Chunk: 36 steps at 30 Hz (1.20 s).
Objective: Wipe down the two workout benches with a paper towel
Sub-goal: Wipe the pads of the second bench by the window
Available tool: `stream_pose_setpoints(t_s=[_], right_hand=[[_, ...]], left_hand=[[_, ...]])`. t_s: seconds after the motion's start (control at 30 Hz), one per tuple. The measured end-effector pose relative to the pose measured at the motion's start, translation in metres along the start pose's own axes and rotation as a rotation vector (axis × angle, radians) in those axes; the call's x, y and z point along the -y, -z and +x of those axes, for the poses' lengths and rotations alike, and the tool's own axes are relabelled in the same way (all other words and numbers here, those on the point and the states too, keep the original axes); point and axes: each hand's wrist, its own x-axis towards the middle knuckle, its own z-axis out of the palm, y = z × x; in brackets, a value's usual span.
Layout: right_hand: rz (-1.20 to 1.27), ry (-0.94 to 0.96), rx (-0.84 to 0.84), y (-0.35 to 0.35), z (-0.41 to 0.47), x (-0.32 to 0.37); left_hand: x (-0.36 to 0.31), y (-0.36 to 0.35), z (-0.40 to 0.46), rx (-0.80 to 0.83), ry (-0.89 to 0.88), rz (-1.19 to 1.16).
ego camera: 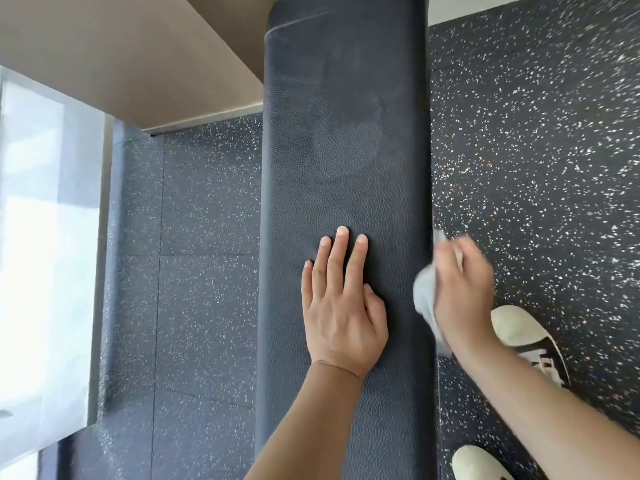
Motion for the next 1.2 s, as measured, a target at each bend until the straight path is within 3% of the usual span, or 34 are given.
stream_pose_setpoints(t_s=[0.17,0.27,0.37,0.6,0.73,0.97,1.2], right_hand=[[-0.005,0.038,-0.095,-0.016,0.042,0.023],[-0.038,0.107,-0.062,-0.004,0.005,0.009],[-0.078,0.105,-0.024,0.013,-0.052,-0.023],[-0.124,0.019,0.042,0.057,-0.178,-0.087],[-0.049,0.005,0.12,0.061,-0.173,-0.083],[-0.037,0.029,-0.024,0.021,-0.073,-0.034],[-0.165,0.027,0.016,0.054,-0.177,-0.092]], left_hand=[[-0.005,0.005,0.0,-0.026,-0.003,-0.048],[-0.007,0.01,-0.003,-0.052,0.036,-0.069],[-0.009,0.012,-0.02,-0.11,0.191,-0.146],[0.011,0.016,-0.196,-0.004,0.143,-0.068],[0.012,0.01,-0.265,-0.051,0.213,0.015],[0.012,0.007,-0.269,-0.036,0.209,-0.014],[0.015,0.004,-0.272,-0.029,0.209,-0.027]])
